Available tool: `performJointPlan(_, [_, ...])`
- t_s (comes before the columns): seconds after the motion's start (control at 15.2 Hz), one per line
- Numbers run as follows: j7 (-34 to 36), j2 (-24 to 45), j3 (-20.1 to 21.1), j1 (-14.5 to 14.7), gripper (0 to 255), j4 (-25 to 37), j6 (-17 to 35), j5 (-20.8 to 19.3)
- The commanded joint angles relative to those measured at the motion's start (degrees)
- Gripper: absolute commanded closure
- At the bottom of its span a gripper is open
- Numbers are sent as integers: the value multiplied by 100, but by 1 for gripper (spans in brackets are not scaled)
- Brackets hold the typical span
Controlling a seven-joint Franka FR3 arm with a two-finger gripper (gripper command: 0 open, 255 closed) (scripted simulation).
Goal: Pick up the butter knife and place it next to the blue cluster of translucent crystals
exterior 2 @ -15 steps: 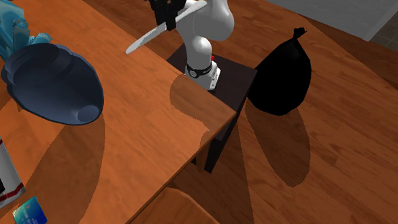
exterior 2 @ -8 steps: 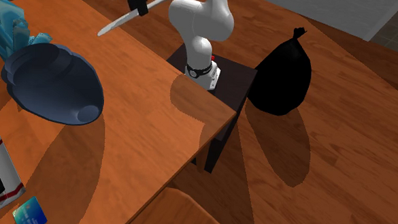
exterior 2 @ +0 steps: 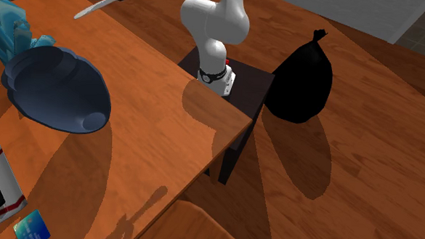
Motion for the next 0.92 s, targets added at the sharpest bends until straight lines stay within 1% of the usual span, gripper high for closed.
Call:
performJointPlan(0.0, [-294,84,-283,-45,255,95,25,-204])
performJointPlan(0.46, [-1274,530,-1253,-118,255,622,126,-771])
performJointPlan(0.86, [-2148,1141,-2158,-38,255,1306,270,-1067])
